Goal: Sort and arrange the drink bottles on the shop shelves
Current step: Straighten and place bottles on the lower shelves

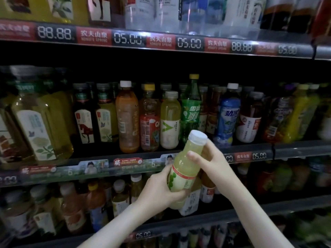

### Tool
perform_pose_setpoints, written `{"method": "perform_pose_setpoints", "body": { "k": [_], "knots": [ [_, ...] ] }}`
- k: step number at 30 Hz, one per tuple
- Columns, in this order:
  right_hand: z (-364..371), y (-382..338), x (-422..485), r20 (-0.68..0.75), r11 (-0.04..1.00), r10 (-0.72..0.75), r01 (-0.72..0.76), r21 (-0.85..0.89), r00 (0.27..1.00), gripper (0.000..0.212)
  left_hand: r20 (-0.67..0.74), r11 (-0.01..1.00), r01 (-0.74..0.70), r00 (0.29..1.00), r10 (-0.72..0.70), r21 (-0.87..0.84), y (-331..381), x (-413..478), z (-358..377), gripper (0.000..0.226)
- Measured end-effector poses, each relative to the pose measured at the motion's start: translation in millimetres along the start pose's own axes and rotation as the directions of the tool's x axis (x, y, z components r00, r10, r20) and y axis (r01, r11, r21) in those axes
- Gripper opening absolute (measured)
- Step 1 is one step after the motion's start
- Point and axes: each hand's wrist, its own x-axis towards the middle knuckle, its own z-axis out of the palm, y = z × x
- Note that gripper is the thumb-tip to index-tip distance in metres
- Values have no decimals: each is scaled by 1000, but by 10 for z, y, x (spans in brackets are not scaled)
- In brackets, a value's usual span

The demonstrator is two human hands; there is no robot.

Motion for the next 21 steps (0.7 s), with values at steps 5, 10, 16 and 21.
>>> {"method": "perform_pose_setpoints", "body": {
  "k": [5, 10, 16, 21],
  "knots": [
    [-207, 146, -47, 127, 879, 46, 21, -477, 991, 23, 128, 990, 81, 987, -95, 111, -385, -208, 229, 73],
    [-72, 579, -174, 355, 712, 324, 21, -701, 877, 26, 136, 966, 235, 959, -249, 105, -731, -601, 600, 77],
    [140, 890, -270, 487, 881, 343, -96, -464, 803, 21, 26, 907, 419, 907, -420, 35, -998, -1034, 819, 69],
    [39, 910, -321, 513, 947, 310, -215, -236, 801, 58, -64, 891, 446, 890, -451, -84, -722, -886, 800, 62]
  ]
}}
